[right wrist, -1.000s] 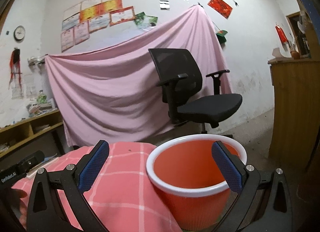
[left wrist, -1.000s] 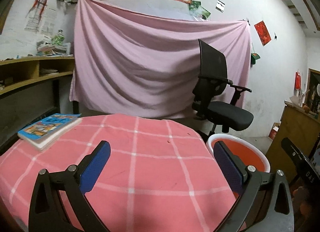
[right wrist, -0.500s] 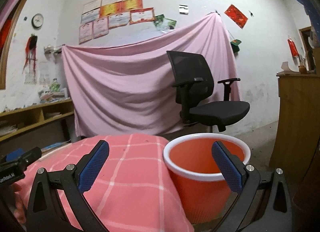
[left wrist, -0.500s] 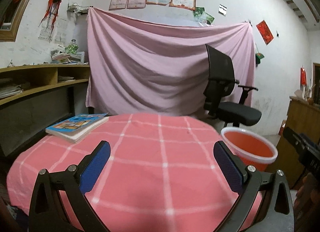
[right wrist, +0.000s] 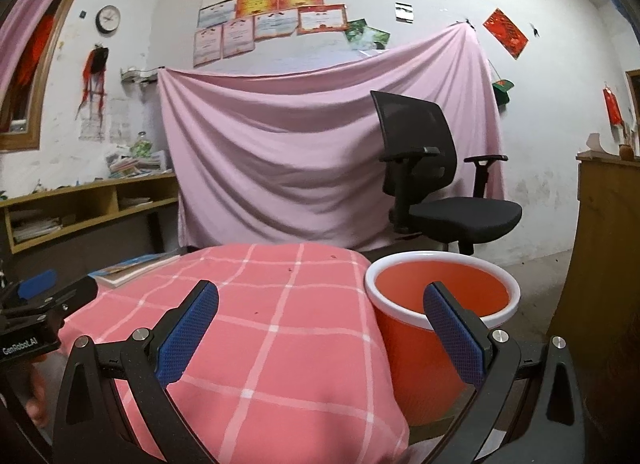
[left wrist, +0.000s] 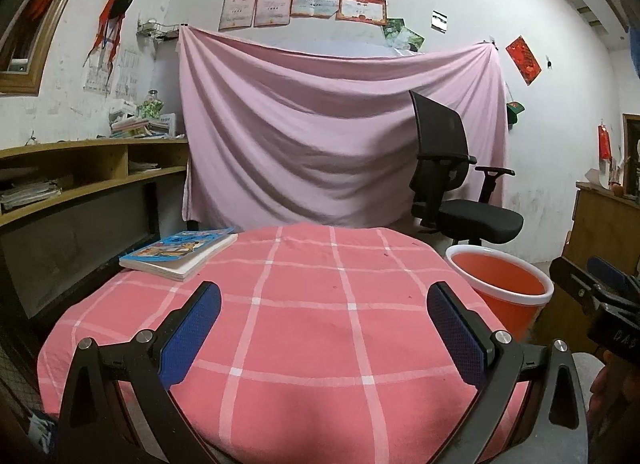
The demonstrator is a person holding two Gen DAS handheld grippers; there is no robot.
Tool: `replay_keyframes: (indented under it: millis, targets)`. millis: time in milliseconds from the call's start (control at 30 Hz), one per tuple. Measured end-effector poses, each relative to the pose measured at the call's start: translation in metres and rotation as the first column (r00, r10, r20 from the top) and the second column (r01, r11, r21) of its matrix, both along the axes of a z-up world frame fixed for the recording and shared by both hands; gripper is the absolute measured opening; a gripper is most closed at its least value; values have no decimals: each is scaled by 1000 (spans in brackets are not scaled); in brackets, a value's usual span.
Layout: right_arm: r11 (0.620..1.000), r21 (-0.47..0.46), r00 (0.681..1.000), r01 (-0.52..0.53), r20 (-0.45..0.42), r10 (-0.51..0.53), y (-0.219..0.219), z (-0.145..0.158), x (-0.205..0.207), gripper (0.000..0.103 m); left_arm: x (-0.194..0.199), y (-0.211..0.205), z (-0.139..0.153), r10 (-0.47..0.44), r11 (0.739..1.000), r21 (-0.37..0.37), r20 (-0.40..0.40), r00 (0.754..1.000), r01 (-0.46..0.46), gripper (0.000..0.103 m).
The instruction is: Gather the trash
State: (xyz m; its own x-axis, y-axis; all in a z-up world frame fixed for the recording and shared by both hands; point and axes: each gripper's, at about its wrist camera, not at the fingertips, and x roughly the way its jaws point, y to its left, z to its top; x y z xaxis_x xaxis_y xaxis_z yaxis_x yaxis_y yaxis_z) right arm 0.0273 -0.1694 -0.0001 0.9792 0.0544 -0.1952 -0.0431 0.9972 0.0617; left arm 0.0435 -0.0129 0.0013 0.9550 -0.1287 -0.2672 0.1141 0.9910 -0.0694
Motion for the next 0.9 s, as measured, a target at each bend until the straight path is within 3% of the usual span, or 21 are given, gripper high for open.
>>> replay_keyframes:
  millis: [900]
  targets:
    - [1000, -20, 999, -19, -28, 19, 12, -1, -5, 103, -17, 12, 1, 29, 999, -22, 9, 1000, -29, 101]
